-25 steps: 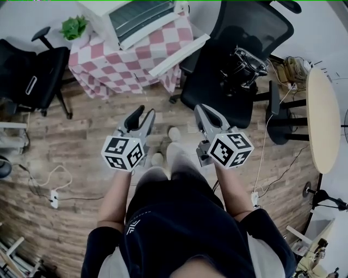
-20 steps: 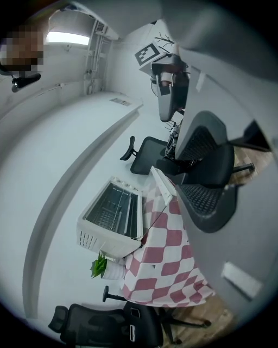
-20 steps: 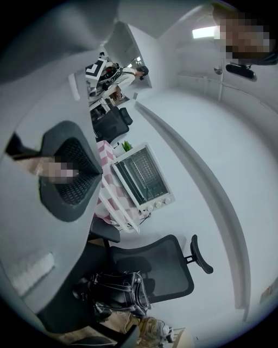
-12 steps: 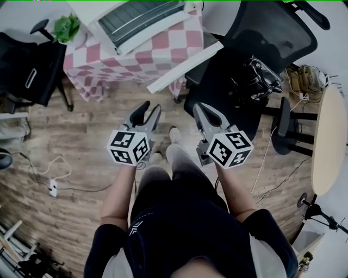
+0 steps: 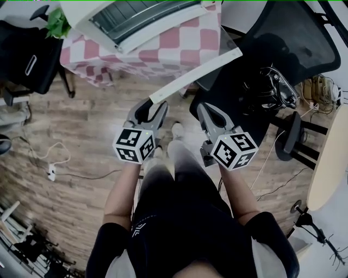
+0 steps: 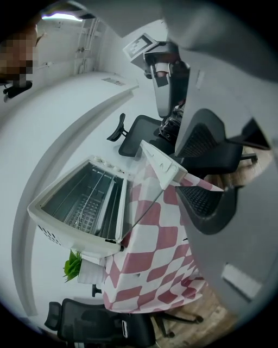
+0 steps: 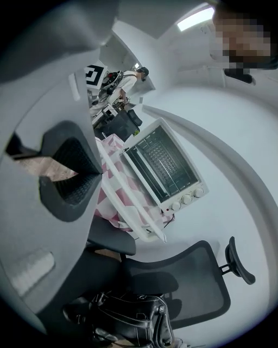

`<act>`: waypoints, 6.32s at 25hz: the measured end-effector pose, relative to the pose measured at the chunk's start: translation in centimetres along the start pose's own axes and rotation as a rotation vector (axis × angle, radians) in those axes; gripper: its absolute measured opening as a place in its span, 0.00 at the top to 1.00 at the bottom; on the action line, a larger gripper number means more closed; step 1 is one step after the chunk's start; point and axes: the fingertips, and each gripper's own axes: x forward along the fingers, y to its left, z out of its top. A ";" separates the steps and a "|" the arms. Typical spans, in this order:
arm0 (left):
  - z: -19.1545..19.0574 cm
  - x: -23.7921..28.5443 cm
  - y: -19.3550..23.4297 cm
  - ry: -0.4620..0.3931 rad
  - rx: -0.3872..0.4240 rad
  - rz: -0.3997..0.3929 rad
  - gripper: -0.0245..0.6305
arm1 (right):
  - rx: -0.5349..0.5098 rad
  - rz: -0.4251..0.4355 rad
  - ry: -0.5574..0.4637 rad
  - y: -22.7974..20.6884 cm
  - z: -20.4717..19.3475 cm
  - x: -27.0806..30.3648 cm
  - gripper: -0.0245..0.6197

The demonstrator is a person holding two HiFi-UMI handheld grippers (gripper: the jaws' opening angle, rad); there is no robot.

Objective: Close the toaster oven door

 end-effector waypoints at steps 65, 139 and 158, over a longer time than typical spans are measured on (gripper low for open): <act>17.5 -2.6 -0.4 -0.315 -0.216 -0.098 0.68 | -0.159 0.234 -0.100 6.3 10.9 4.8 0.96; 21.3 -10.2 4.3 -0.461 -0.152 0.021 0.94 | -0.216 0.075 -0.248 8.9 14.9 3.1 0.96; 21.3 -9.3 4.0 -0.440 -0.146 0.009 0.94 | -0.194 0.074 -0.256 8.5 15.3 3.0 0.96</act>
